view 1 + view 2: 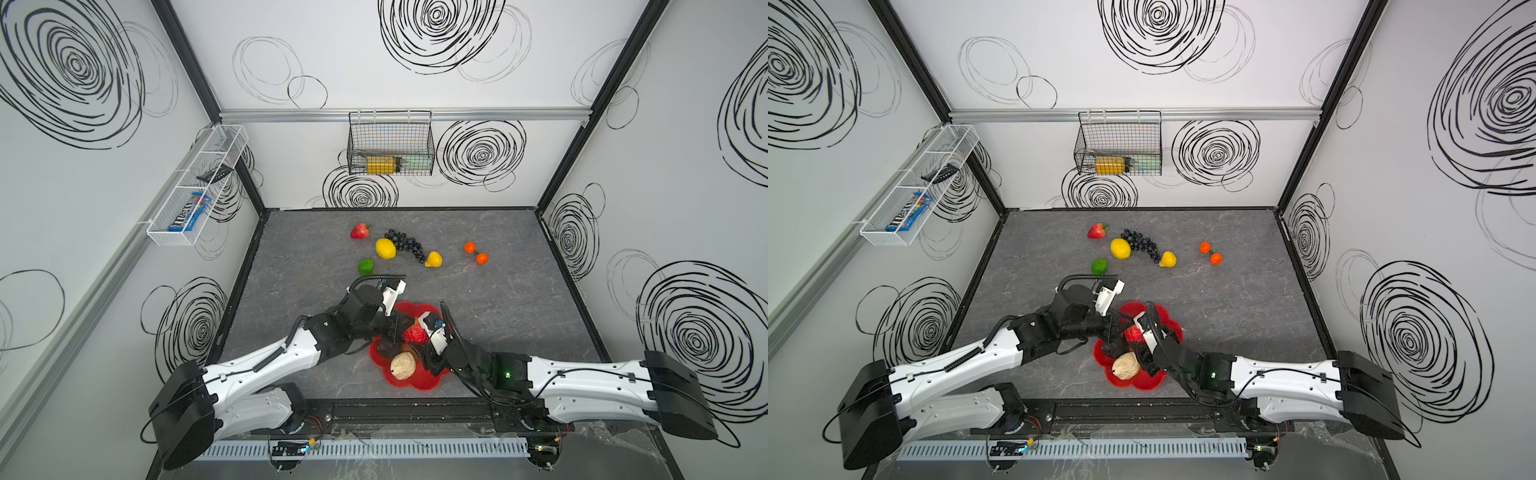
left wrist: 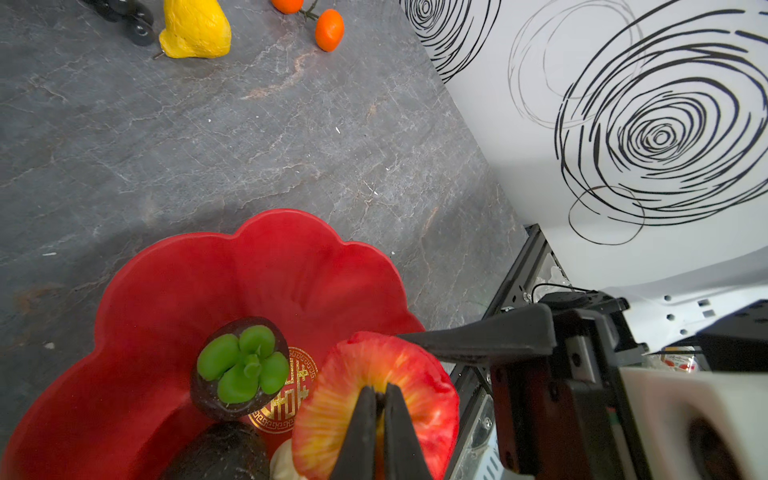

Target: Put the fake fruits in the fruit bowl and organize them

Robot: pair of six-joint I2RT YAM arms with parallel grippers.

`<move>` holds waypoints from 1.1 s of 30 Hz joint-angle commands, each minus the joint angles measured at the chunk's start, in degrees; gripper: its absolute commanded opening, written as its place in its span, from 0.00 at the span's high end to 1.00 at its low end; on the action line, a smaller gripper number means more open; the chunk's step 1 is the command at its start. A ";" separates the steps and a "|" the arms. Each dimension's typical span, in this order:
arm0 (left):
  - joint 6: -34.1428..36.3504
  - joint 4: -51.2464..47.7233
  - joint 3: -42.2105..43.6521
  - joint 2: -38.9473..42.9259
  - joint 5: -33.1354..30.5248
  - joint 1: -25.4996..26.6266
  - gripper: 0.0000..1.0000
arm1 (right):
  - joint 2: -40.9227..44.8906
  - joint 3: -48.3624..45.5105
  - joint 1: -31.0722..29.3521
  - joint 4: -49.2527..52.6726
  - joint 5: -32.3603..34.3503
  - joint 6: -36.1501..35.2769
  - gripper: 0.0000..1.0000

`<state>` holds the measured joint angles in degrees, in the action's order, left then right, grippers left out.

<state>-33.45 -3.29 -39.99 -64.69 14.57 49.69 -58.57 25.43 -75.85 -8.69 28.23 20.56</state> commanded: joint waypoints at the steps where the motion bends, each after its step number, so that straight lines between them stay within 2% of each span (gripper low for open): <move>1: 0.58 2.19 -2.33 -0.60 -1.38 2.23 0.94 | 2.39 0.18 0.05 2.40 3.96 2.73 0.34; 4: -0.03 3.24 -2.46 -1.43 -2.48 3.25 0.94 | 5.27 -1.15 0.37 2.49 1.11 2.61 0.12; 5: -0.25 3.53 -2.53 -1.73 -3.29 3.85 0.95 | 6.54 -1.52 0.88 2.62 -1.56 2.27 0.07; 8: -0.56 3.89 -3.08 -2.83 -6.63 6.41 0.95 | 10.76 -1.83 2.23 5.92 -4.90 3.68 0.04; 14: -1.00 7.47 -2.13 -5.46 -12.23 11.17 0.96 | 21.89 -3.12 3.85 11.85 -5.57 5.54 0.00; 20: -0.01 13.15 0.76 -7.82 -19.14 14.57 0.96 | 32.57 -3.20 6.65 18.32 -2.89 7.55 0.02; 25: 2.19 15.59 1.88 -10.55 -25.49 17.07 0.96 | 35.53 -2.45 11.25 22.48 -2.46 9.92 0.02; 28: 3.06 16.20 2.02 -12.30 -27.64 17.87 0.96 | 35.72 -3.15 13.82 21.73 -5.04 10.03 0.02; 33: 3.20 16.81 2.50 -14.27 -29.63 18.42 0.96 | 35.36 -4.21 14.81 19.77 -7.29 10.02 0.03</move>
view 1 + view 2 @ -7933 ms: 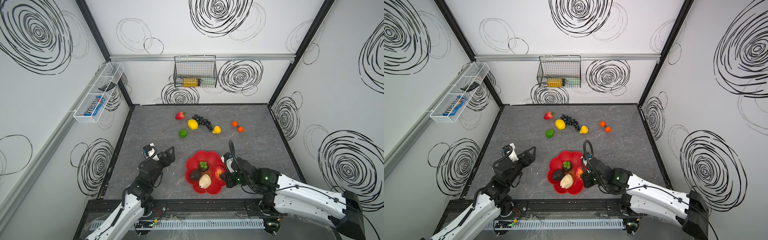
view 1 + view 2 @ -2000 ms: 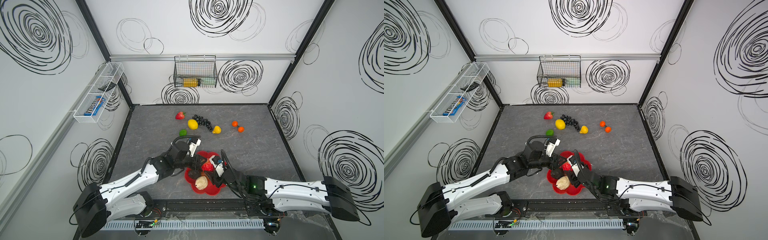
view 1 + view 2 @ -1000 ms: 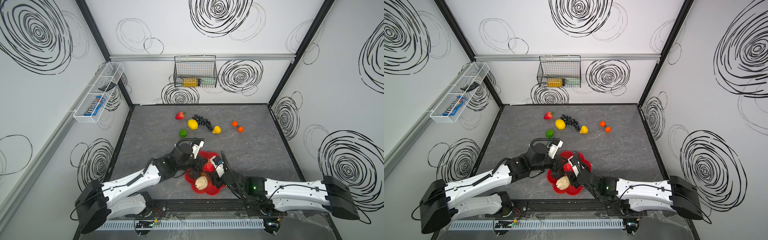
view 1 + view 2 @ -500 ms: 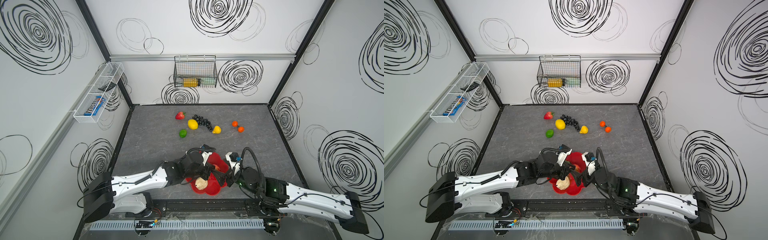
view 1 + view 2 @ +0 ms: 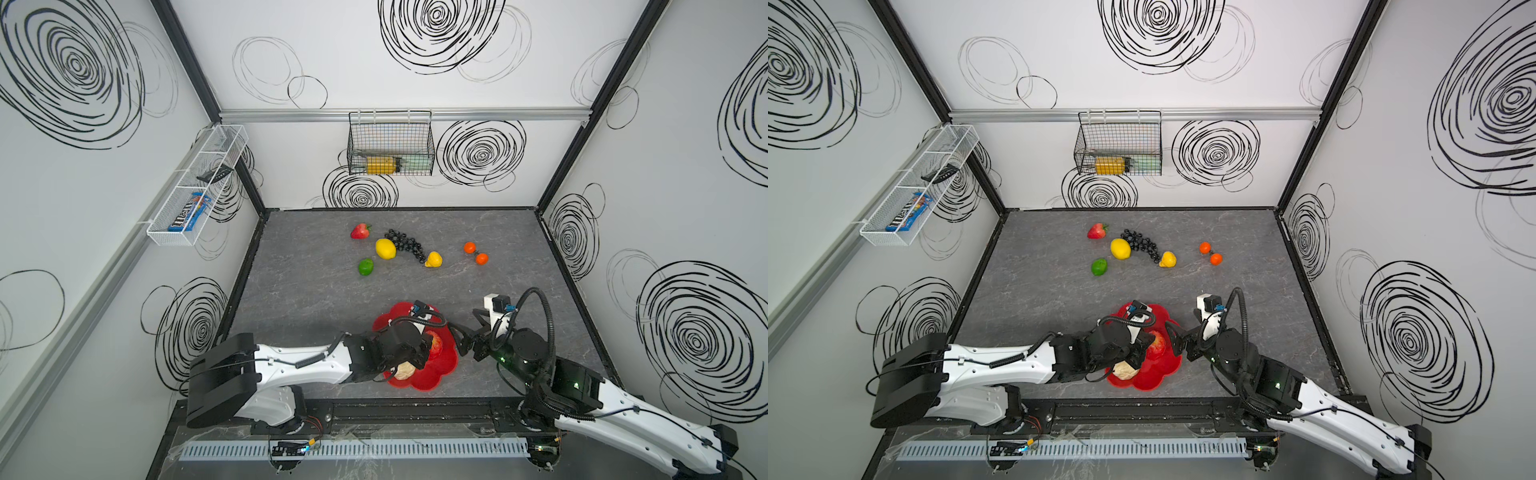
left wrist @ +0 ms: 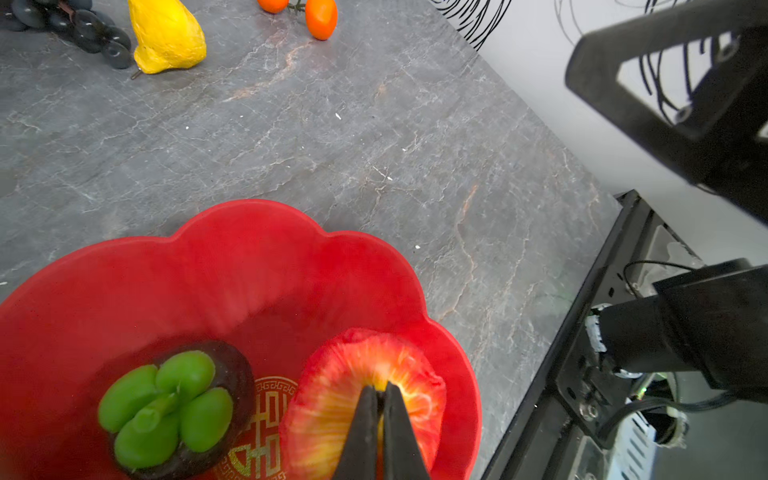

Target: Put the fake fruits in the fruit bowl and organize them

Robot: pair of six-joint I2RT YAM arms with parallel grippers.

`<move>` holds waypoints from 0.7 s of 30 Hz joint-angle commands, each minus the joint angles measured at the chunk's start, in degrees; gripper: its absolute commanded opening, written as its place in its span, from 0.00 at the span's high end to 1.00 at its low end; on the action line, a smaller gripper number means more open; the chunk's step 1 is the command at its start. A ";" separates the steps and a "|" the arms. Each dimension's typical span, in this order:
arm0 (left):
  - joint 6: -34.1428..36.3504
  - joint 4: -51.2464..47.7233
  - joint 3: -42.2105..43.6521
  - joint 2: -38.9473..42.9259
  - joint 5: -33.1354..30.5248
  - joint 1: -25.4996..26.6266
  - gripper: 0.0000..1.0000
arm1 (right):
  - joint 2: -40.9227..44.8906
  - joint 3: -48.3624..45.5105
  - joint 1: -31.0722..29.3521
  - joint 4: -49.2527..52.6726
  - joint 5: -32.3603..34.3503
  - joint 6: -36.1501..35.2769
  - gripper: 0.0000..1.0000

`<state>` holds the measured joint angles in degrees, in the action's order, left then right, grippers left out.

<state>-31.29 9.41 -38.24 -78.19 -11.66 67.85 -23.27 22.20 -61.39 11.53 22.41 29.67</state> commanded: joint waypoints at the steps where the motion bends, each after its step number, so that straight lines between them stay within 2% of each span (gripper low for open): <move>1: 0.78 4.27 0.88 -1.05 -3.58 0.25 0.96 | -0.05 -0.97 0.39 -0.54 -1.51 0.91 0.03; 12: -1.32 6.58 1.85 -5.10 -3.71 0.61 0.95 | -0.73 -1.09 0.92 -1.67 -2.64 0.56 0.03; 15: -1.50 6.18 2.02 -5.13 -3.47 0.78 0.90 | -1.13 -1.02 1.09 -1.50 -2.68 0.56 0.03; 21: -1.49 4.89 2.55 -4.17 -3.61 0.88 0.88 | -1.57 -0.68 1.53 -1.13 -2.97 0.08 0.03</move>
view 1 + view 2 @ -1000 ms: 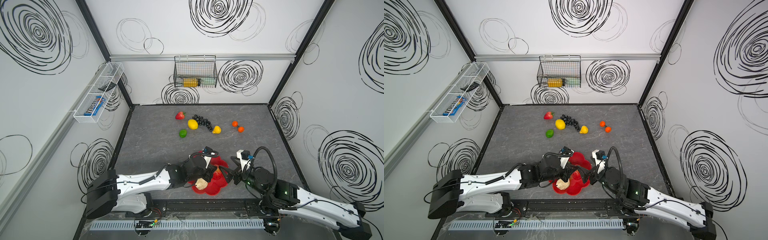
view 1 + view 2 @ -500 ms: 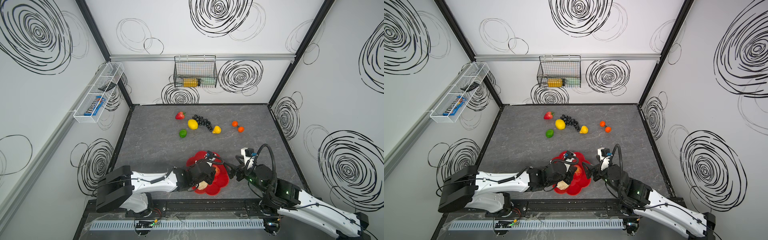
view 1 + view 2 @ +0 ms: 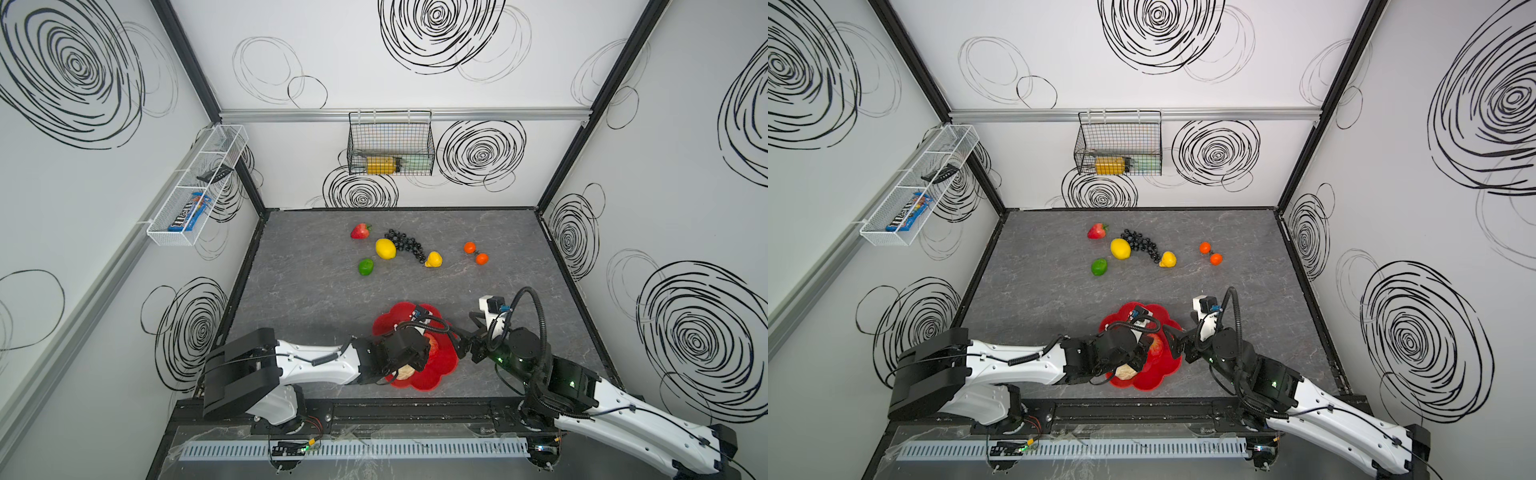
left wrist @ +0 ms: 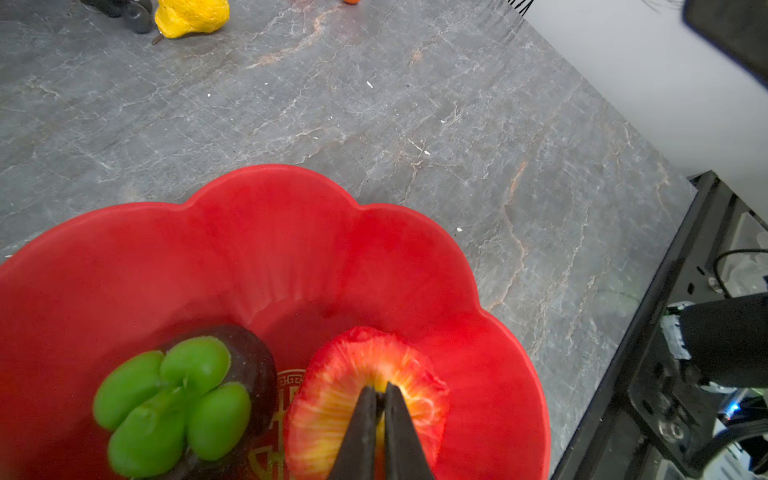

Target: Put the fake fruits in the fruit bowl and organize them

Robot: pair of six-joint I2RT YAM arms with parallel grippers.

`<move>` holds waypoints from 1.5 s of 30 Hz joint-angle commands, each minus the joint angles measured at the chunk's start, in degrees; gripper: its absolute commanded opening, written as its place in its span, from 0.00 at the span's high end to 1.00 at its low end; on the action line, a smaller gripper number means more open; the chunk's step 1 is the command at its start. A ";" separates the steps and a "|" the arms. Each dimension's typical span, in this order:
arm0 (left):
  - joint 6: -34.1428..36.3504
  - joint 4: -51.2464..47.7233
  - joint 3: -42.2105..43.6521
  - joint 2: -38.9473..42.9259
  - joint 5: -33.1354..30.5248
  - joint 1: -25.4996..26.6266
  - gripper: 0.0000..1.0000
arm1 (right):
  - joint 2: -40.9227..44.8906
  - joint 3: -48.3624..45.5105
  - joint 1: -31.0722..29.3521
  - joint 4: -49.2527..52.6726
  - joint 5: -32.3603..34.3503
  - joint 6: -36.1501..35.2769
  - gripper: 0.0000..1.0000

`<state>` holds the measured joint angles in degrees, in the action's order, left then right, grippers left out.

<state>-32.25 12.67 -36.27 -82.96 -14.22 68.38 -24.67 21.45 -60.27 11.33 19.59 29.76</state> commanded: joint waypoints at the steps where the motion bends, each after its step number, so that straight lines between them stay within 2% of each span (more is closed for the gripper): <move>1: -0.53 1.29 0.51 0.73 -1.22 0.35 0.87 | -0.12 0.05 0.48 -0.93 -0.17 -0.05 0.03; 7: -1.06 0.17 1.00 1.61 -1.51 0.39 0.84 | -0.36 -0.02 0.59 -1.53 -1.21 0.12 0.03; 24: -1.24 -0.36 2.25 7.21 -2.59 1.41 0.68 | -2.57 -0.08 0.84 -2.90 -1.92 0.35 0.03; 32: -0.87 -1.83 1.23 13.26 -2.39 0.91 0.61 | -2.54 1.35 1.03 -1.24 0.21 0.39 0.03; 35: -0.54 -3.72 0.47 17.90 -2.44 -2.05 0.57 | -2.34 2.34 1.21 -0.35 2.20 0.14 0.03; 37: 0.01 -5.49 -0.38 20.49 -1.73 -6.12 0.54 | -2.26 2.65 1.37 0.00 3.87 -0.13 0.03; 39: 1.46 -7.92 -2.00 21.21 -0.56 -11.33 0.54 | -2.46 2.60 1.81 -0.78 4.29 -1.18 0.02; 45: 1.57 -13.32 -6.53 18.02 3.29 -28.56 0.43 | -3.39 2.37 3.61 -2.12 2.60 -1.34 0.02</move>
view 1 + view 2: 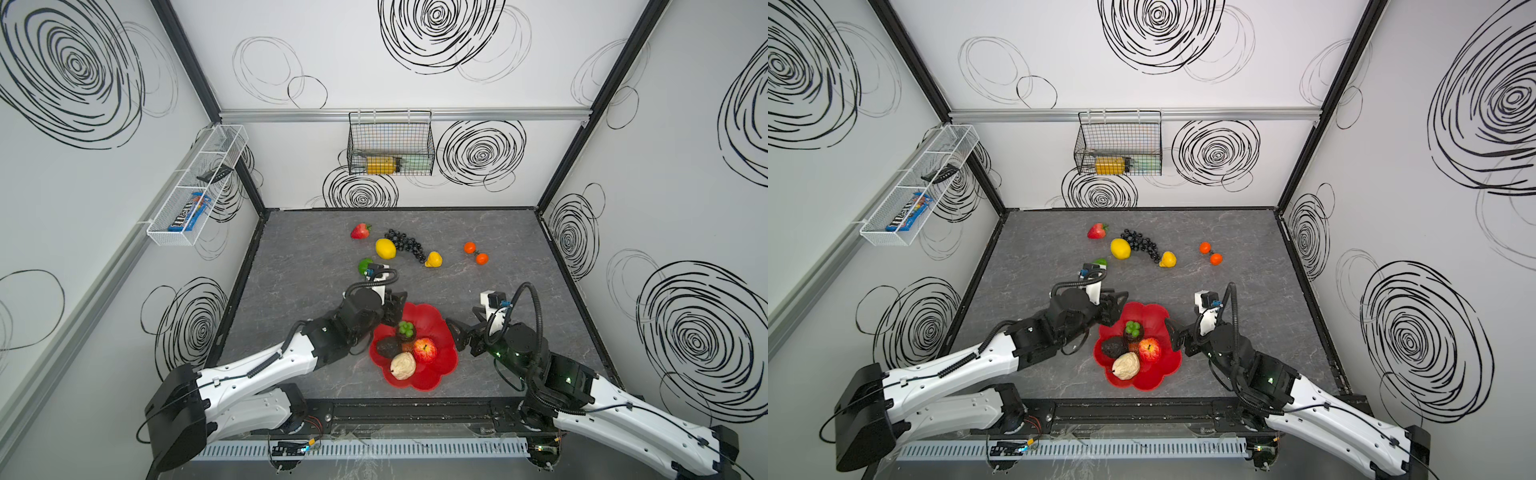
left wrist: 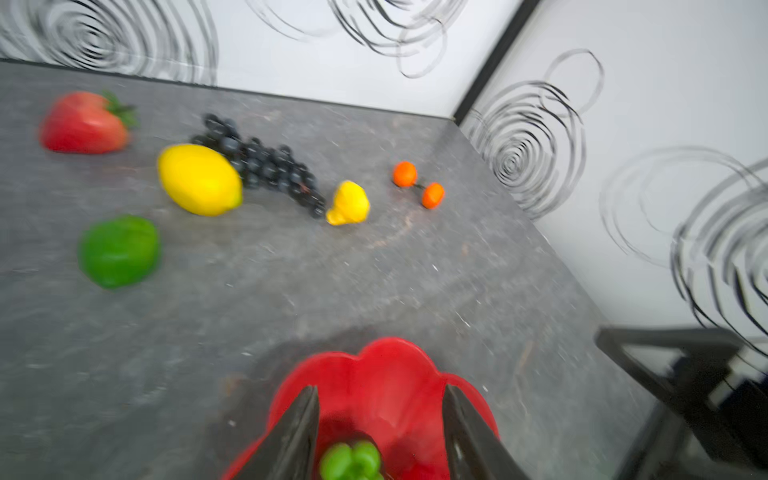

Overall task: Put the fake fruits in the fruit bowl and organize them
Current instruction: 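Open the left gripper and release the apple in the bowl, then move the left gripper to the red strawberry beside the grapes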

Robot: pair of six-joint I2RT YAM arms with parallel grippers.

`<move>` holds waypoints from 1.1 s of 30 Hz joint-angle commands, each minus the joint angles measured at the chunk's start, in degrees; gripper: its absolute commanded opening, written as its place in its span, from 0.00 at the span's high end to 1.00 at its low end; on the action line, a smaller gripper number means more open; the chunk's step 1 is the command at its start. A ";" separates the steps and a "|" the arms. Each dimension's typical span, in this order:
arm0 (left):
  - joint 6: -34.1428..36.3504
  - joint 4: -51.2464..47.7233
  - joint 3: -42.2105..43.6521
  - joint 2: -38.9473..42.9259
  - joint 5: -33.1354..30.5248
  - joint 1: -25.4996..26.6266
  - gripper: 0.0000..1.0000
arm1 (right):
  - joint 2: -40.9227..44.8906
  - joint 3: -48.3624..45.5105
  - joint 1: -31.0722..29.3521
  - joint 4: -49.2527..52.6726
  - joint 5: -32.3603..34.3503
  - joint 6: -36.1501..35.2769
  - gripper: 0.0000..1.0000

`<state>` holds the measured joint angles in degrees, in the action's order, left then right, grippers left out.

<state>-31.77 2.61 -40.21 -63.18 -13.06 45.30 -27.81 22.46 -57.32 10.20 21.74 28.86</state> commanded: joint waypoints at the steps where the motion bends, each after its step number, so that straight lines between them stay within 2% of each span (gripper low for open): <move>1: 1.79 -3.59 -3.83 -3.30 2.93 -8.17 0.41 | -0.29 1.03 0.87 -1.11 0.28 -0.39 0.02; 7: 4.46 -3.82 -12.38 -15.87 7.84 -20.91 0.33 | 0.28 -0.72 2.80 -1.32 -1.64 -0.06 0.03; 10: 4.75 -4.33 -17.44 -23.59 10.04 -25.00 0.29 | 0.52 -1.57 3.87 -1.69 -3.32 0.31 0.03; 15: 6.98 -6.99 -28.48 -36.56 9.85 -29.29 0.23 | 1.12 -3.01 5.24 -2.29 -5.54 0.83 0.03; 22: 14.30 -10.75 -43.82 -52.80 9.99 -31.67 0.14 | 2.82 -5.36 6.69 -2.70 -7.37 1.37 0.03; 28: 17.73 -13.66 -53.55 -61.42 6.84 -31.81 0.05 | 3.44 -6.86 8.43 -3.68 -9.34 1.04 0.03; 33: 19.17 -16.27 -61.05 -67.00 5.69 -32.27 0.01 | 2.75 -8.26 10.09 -5.52 -11.49 0.93 0.03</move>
<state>-15.14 -11.97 -97.56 -128.46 -5.54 13.67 -24.93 15.20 -48.10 7.57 12.03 29.58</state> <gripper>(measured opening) 0.988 0.975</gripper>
